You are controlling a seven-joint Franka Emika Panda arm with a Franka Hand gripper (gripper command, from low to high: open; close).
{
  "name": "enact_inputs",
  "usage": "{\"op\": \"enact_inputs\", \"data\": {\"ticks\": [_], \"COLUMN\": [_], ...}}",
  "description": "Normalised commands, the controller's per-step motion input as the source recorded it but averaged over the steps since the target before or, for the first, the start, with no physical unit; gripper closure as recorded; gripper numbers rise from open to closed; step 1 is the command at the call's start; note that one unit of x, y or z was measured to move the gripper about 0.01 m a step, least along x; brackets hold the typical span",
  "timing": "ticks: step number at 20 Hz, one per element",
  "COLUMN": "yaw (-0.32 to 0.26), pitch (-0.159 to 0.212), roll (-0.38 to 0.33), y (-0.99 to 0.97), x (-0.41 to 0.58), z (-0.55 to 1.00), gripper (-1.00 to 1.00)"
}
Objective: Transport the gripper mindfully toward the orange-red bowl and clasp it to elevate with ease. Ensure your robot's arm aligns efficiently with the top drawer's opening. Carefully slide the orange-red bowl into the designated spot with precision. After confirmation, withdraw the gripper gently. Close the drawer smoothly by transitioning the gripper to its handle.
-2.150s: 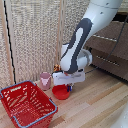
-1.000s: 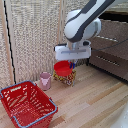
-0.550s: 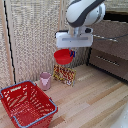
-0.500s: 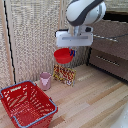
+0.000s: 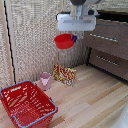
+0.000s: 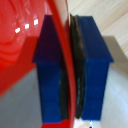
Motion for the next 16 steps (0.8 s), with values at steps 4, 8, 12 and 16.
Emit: {"op": "enact_inputs", "data": {"ticks": [4, 8, 12, 16], "yaw": [-0.047, -0.093, -0.083, -0.093], "pitch": [0.001, 0.029, 0.017, 0.001], "roll": [0.0, 0.01, 0.042, 0.065], "y": [-0.37, -0.58, -0.69, -0.73], "x": [0.277, 0.179, 0.167, 0.14], "z": [0.93, 0.79, 0.74, 0.72], "gripper": [1.0, 1.0, 1.0, 1.0]}}
